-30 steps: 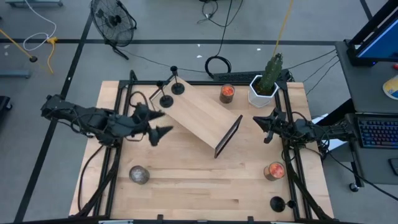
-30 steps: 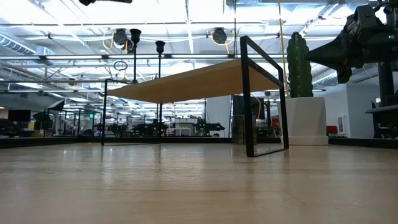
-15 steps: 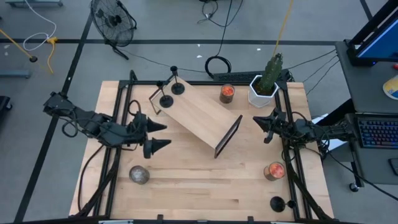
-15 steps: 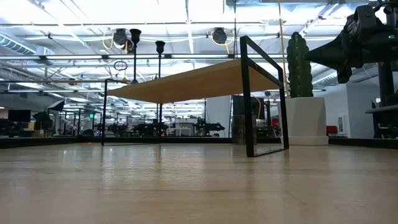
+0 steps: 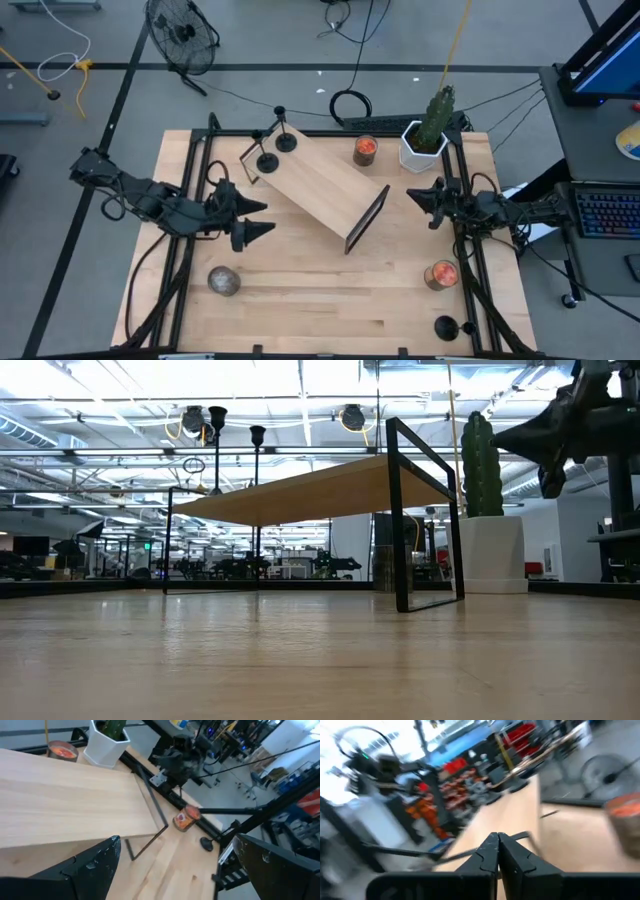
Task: Pick & Place candle stick holders
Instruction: Put the black candle holder on the shelf
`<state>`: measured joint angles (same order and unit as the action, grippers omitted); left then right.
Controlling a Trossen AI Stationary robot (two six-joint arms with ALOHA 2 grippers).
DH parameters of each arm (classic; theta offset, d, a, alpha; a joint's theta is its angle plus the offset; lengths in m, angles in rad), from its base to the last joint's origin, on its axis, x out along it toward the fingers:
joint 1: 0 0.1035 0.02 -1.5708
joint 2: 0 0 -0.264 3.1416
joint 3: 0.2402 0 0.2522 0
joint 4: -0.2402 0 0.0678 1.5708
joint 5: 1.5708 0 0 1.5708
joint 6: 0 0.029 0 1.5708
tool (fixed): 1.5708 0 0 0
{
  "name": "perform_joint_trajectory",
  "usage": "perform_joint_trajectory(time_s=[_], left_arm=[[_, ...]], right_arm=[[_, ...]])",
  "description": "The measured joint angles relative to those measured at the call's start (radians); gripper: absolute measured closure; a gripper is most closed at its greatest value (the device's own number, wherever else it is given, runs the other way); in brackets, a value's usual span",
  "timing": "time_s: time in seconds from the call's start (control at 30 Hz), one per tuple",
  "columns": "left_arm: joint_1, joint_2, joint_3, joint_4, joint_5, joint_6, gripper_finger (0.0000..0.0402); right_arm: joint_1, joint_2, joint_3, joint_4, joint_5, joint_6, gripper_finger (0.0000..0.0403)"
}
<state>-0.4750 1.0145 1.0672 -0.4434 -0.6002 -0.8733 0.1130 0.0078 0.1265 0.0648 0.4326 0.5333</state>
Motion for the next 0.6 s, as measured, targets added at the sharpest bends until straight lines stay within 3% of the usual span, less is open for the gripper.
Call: perform_joint_trajectory(time_s=[0.13,0.33,0.6], left_arm=[[-0.026,0.000,0.000,-0.085,-0.052,0.023,0.0009],[-0.115,0.000,0.000,-0.198,-0.268,-0.001,0.0009],[-0.262,0.015,-0.064,-0.232,-0.453,-0.091,0.0009]], right_arm=[[0.000,0.000,0.000,0.007,-0.120,0.060,0.0399],[0.000,0.000,0.000,0.181,-0.175,0.009,0.0399],[0.004,0.090,0.091,0.280,-0.255,-0.092,0.0399]])
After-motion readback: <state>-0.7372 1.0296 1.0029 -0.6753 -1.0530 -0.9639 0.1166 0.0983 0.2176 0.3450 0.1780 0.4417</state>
